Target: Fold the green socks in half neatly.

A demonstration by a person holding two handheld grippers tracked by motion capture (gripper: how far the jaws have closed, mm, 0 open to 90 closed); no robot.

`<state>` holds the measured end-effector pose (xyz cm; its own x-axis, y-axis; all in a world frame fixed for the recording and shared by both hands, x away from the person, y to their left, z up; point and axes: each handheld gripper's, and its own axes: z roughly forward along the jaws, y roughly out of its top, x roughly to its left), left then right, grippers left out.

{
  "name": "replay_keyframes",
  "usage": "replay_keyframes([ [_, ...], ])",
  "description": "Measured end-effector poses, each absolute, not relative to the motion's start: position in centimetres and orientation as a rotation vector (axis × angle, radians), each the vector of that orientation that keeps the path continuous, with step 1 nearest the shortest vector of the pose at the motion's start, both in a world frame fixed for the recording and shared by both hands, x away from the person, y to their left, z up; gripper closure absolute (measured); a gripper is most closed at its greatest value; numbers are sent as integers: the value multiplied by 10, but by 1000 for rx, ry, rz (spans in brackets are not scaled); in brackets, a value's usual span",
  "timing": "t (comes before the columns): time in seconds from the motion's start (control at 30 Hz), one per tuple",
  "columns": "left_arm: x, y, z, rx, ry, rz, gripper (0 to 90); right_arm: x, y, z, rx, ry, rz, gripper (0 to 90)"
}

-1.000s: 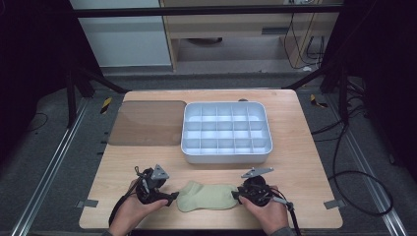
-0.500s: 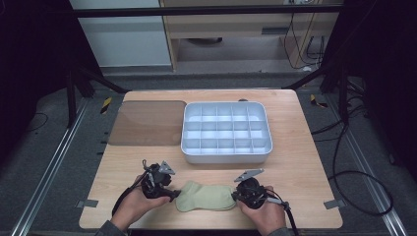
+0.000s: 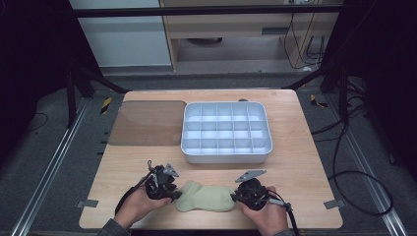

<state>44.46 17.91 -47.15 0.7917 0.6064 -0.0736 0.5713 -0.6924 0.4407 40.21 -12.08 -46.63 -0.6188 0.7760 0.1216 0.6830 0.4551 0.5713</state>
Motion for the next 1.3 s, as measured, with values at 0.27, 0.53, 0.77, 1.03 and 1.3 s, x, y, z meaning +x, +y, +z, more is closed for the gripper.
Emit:
replay_keyframes([
  [0.27,445,175,-472,2553,870,98,663,406,-118,-473,1327,2561,854,641],
  [0.53,445,172,-472,2564,849,79,739,407,-111,-478,1326,2595,843,742],
  [0.77,445,172,-472,2565,839,62,794,407,-109,-477,1292,2615,849,841],
  [1.03,446,173,-470,2563,834,57,804,405,-109,-476,1284,2624,841,862],
  [1.3,446,174,-464,2570,813,67,806,405,-110,-474,1264,2616,859,862],
])
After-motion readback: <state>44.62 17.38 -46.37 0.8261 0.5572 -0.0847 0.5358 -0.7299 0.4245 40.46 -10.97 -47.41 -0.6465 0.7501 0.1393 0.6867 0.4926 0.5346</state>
